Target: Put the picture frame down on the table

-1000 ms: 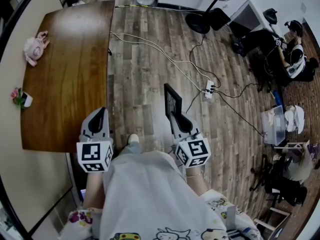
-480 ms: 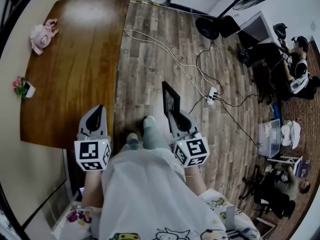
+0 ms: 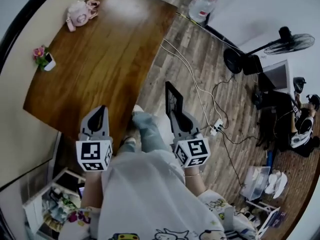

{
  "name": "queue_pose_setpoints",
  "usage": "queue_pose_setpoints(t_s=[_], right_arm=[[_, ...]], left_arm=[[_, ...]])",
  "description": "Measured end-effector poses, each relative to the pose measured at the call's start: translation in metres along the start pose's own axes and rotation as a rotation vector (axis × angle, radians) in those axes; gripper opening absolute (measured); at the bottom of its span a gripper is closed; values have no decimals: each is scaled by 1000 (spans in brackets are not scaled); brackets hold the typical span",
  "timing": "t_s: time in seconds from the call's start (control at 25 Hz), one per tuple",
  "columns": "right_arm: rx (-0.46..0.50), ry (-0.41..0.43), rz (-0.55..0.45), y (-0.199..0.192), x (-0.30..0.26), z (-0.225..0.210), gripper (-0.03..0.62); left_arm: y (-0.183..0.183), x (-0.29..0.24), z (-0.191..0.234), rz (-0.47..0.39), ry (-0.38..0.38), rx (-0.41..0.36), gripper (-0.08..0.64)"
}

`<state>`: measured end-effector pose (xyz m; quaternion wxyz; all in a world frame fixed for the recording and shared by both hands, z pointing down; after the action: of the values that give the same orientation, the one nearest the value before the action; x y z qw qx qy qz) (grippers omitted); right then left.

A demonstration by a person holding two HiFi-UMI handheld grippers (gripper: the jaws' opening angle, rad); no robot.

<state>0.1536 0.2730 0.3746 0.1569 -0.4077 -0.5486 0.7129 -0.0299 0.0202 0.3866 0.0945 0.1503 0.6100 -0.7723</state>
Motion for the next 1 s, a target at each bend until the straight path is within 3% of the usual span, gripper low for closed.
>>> queue_pose_setpoints(t_s=[0.6,0.76,1.0], right_arm=[[288,609,-6,96,-202,78,40],[339,776,-29,116,-235,107,40],[378,972,-40,127,-264,149,40]], left_arm=[[8,25,55,-101,602,244,3],[12,36,51,-129,768,279,3],[11,49,41,-136,956,324,3]])
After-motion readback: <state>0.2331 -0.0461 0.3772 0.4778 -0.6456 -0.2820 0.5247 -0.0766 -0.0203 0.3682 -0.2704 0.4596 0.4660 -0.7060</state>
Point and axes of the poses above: the fingertips, and each gripper's own axes: x backward along the fingers, z to its left, y out of its top, the point moved 10 cm from there along x, backward along the fingers, and after that the axes turned 12 degrees about -y, right-handed, at the moved point
